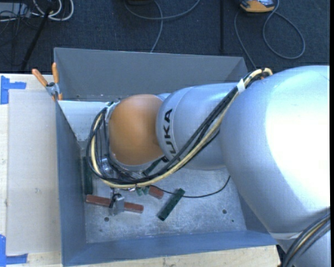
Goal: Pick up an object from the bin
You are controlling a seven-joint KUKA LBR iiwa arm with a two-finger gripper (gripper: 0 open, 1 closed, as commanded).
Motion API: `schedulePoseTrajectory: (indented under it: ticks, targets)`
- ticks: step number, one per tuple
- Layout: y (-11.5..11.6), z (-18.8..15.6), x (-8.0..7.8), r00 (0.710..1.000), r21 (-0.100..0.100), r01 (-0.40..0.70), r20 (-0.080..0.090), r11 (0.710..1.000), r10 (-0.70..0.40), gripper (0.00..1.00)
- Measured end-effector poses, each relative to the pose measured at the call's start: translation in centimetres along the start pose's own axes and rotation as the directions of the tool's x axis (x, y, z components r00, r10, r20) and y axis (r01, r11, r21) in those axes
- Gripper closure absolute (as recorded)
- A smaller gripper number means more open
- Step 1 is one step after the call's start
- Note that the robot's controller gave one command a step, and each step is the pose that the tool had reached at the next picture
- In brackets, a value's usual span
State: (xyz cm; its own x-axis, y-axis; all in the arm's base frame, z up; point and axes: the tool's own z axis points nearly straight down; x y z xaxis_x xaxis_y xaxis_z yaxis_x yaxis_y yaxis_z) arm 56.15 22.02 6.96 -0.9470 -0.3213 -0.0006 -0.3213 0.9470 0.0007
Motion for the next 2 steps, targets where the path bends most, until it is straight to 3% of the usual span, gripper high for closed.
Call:
schedulePoseTrajectory:
  ticks: [1, 2]
  targets:
    - [0.0, 0.0, 0.0, 1.000, 0.000, -0.001, 0.000, 1.000, 0.001, 1.00]
    - [-6.3, -14.8, -3.1, 0.997, 0.002, -0.082, 0.010, 0.997, 0.082, 1.00]
